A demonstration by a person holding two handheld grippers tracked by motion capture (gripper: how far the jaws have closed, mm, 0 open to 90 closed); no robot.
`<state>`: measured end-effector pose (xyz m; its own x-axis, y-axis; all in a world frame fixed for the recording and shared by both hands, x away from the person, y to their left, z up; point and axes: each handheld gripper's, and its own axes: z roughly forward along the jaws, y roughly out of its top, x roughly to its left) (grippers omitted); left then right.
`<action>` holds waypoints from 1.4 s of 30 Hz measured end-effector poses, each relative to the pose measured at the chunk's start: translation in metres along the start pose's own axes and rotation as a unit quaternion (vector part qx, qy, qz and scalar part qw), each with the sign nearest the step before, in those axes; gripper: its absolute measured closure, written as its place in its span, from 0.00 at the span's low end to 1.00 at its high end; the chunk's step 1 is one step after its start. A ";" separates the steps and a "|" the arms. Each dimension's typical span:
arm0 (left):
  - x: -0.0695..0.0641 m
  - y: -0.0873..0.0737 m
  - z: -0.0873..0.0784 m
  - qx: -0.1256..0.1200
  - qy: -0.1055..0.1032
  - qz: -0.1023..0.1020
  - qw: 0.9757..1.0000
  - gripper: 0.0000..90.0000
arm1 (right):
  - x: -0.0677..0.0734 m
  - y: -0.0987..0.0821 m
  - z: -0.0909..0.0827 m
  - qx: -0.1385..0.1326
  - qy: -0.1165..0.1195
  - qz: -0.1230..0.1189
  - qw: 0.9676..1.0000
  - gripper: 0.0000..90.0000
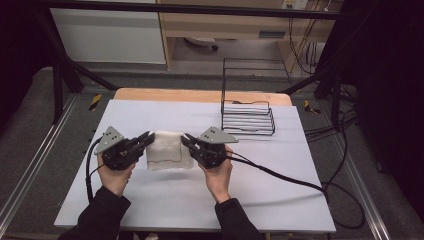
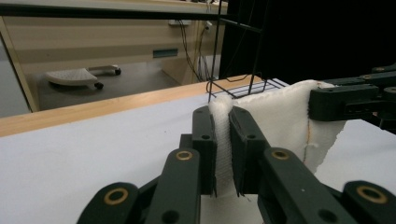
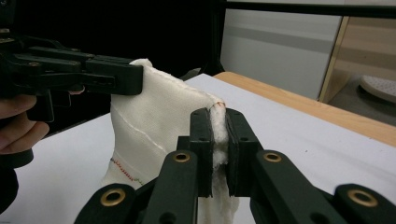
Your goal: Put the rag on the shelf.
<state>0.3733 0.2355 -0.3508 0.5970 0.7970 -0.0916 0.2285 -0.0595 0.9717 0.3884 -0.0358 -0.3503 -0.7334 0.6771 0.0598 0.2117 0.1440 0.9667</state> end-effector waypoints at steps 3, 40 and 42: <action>-0.003 0.003 0.000 -0.009 0.000 -0.001 1.000 0.90 | -0.001 0.005 -0.005 -0.010 -0.003 -0.006 1.000 0.92; -0.060 0.048 0.044 -0.075 -0.031 0.019 0.997 0.90 | -0.036 0.032 -0.073 -0.077 -0.059 -0.023 0.995 0.92; -0.064 0.052 0.047 -0.078 -0.033 0.019 0.996 0.90 | -0.039 0.033 -0.077 -0.081 -0.062 -0.023 0.995 0.92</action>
<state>0.3835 0.1533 -0.3049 0.6541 0.7538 -0.0637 0.0855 0.0100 0.9963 0.3745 -0.1132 -0.3012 -0.6529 0.7574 -0.0065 0.0654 0.0649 0.9957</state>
